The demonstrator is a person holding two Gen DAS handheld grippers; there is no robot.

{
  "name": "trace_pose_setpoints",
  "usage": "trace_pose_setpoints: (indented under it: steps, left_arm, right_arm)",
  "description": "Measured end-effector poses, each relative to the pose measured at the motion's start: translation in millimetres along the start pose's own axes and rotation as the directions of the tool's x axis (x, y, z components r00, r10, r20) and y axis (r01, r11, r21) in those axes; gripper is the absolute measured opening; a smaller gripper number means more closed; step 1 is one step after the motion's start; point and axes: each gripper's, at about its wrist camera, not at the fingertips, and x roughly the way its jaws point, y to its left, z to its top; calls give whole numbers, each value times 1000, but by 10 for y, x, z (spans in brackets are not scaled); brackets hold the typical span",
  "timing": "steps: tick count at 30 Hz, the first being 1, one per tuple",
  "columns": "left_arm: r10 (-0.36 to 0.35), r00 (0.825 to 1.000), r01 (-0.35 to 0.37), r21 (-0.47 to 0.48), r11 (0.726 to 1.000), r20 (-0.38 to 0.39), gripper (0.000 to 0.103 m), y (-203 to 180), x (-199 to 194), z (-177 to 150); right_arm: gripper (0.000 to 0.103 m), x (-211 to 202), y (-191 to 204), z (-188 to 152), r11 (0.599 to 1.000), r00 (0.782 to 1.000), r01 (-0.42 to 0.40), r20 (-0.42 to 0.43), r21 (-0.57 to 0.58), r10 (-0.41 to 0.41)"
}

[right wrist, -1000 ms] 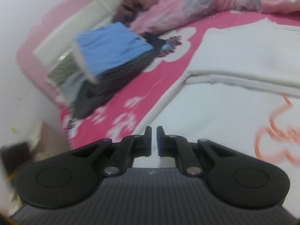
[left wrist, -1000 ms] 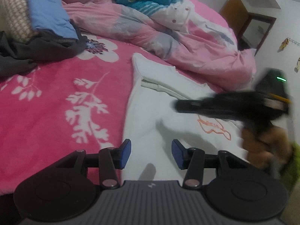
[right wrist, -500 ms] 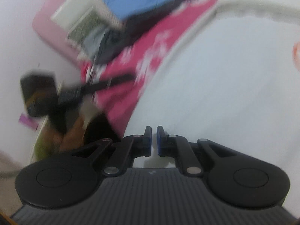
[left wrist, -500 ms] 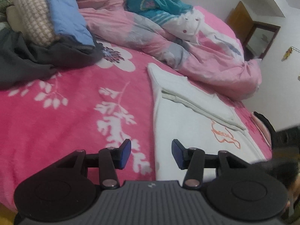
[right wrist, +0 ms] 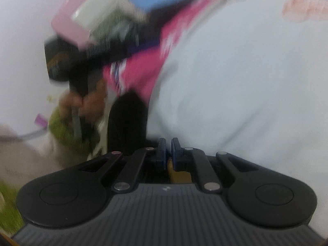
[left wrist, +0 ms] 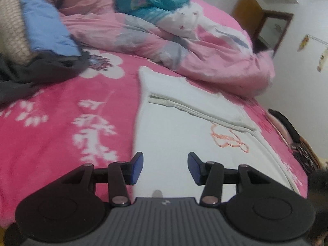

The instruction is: Fold clothes

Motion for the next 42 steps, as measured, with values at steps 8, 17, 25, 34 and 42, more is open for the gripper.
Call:
trace_pose_setpoints:
  steps: [8,17,25,34,42]
  left_arm:
    - [-12,997,14,34,999,-75,49,-330,313,-99]
    - [20,994,-12,76,997,-106,49,-492,520,-113]
    - [56,991,-43,110,993,-120,49,-512,692,-161]
    - [34,992,-18,131,991,-124,49,-442,697,-158]
    - [72,990,-53,152,987,-123,50,-536,685,-133]
  right_arm:
    - [5,-228,-204,-285,991,991,129,19,26,-130]
    - [6,-635,42,51,959,947,275,194,-72,-257]
    - [3,-143,83,-72,749,797,605,211,-271,-567]
    - [6,-1135,-35,-464,604,604,795,177,-62,-777]
    - [5,-571,-260,-137,694,687,717,225,-63,-690]
